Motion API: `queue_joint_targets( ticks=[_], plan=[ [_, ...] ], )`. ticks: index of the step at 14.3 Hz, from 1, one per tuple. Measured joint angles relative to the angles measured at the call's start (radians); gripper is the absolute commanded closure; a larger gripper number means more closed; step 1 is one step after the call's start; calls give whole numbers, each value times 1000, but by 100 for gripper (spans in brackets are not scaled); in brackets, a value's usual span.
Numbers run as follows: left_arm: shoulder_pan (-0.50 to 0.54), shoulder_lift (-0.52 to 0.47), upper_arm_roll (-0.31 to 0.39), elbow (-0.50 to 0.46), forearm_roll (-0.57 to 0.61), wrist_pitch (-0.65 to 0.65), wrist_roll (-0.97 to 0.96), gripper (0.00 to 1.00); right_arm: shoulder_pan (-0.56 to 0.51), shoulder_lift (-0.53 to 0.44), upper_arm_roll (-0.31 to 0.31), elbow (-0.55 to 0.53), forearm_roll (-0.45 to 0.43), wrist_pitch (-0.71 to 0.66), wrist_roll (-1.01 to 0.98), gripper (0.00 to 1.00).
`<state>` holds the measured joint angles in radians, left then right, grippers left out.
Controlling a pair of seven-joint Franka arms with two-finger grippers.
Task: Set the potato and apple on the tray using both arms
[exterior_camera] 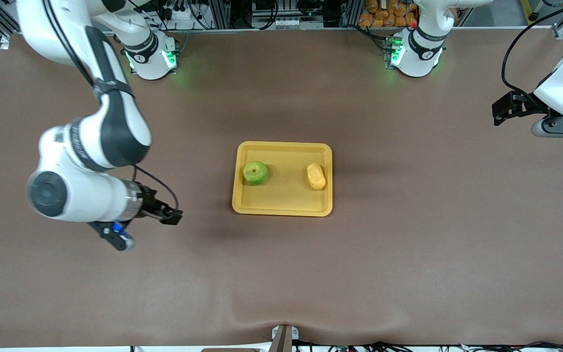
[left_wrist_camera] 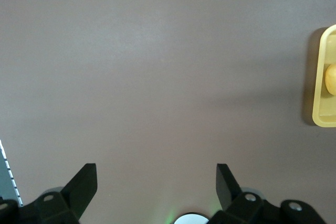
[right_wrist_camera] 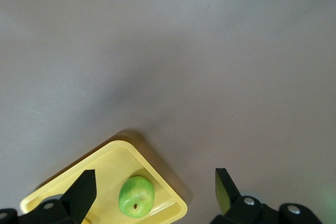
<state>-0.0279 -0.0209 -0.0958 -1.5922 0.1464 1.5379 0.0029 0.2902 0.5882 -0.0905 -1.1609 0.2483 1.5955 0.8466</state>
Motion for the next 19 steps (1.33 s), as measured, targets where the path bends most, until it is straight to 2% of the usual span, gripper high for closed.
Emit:
queue_joint_targets(
  ticks=[2, 7, 12, 19],
  plan=[
    [0, 0, 0, 0, 0, -1, 0, 0, -32, -41, 11, 0, -14, -40, -9, 0],
    [4, 0, 1, 1, 0, -2, 0, 0, -157, -103, 100, 0, -31, -100, -155, 0],
    [8, 4, 6, 2, 0, -3, 0, 0, -205, -180, 129, 2, -47, -192, -237, 0],
    [9, 10, 9, 5, 0, -3, 0, 0, -250, -343, 158, -17, -91, -309, -429, 0]
  ],
)
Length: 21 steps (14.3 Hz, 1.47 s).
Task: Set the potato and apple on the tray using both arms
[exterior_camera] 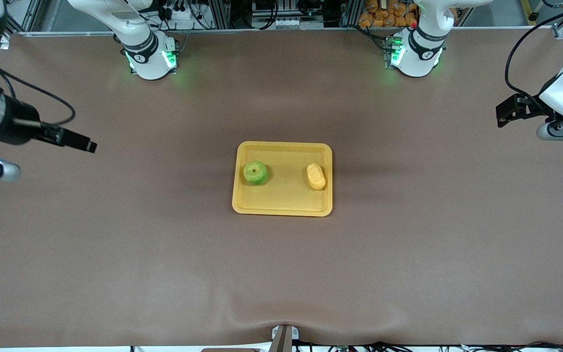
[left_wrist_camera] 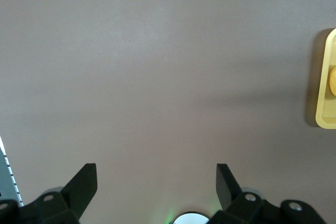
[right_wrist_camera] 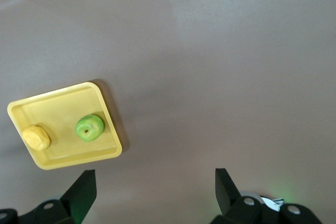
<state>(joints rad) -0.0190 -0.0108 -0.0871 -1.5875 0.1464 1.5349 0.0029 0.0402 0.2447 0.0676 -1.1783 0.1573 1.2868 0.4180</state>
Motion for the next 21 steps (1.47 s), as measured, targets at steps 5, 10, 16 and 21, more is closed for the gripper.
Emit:
queue_joint_targets(
  ticks=[5, 10, 16, 21],
  plan=[
    [1, 1, 0, 1, 0, 0, 0, 0, -12, -152, 2, -100, -49, -23, -170, 0],
    [3, 1, 1, 4, -56, 0, 0, 0, -26, -226, -14, -170, -100, -21, -318, 0],
    [12, 1, 1, 8, -118, -1, 1, 0, -26, -297, -35, -279, -106, 21, -369, 0],
    [16, 3, 0, 8, -97, -2, 1, 0, -26, -310, -36, -298, -111, 47, -377, 0]
  ],
)
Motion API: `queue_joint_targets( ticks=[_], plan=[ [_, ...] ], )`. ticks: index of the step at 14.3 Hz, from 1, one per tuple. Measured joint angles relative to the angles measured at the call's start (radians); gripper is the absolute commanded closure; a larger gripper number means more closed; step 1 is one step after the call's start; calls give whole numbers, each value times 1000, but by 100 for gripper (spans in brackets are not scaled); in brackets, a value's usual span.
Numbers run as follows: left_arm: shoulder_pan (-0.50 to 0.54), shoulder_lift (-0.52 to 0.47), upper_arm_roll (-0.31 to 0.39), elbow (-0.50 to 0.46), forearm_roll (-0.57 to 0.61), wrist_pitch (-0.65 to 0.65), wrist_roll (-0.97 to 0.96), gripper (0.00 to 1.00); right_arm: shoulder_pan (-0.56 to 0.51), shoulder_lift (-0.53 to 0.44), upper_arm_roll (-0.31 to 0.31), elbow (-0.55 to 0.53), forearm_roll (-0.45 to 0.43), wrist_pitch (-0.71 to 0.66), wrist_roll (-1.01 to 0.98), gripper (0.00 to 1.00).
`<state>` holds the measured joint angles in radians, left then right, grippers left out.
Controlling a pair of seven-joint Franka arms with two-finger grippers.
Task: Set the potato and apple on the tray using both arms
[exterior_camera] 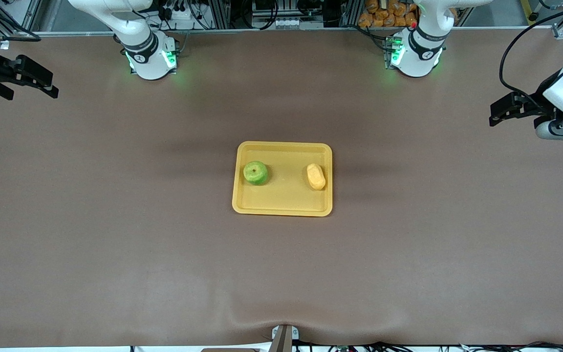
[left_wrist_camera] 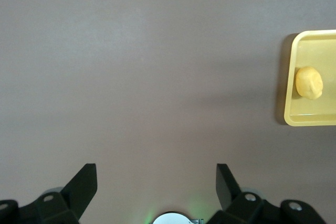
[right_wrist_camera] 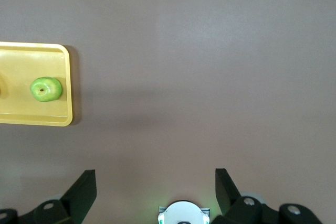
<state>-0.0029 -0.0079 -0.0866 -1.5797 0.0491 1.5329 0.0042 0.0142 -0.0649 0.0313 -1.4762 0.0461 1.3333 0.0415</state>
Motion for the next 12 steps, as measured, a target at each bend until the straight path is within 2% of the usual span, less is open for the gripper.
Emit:
queue_joint_targets(
  ticks=[3, 12],
  plan=[
    [2, 1, 0, 0, 4, -1, 0, 0, -1, 0, 0, -1, -28, 3, -37, 0],
    [2, 2, -1, 0, 4, -2, 0, 0, -6, 0, 0, -1, -36, 3, -50, 0]
  ],
)
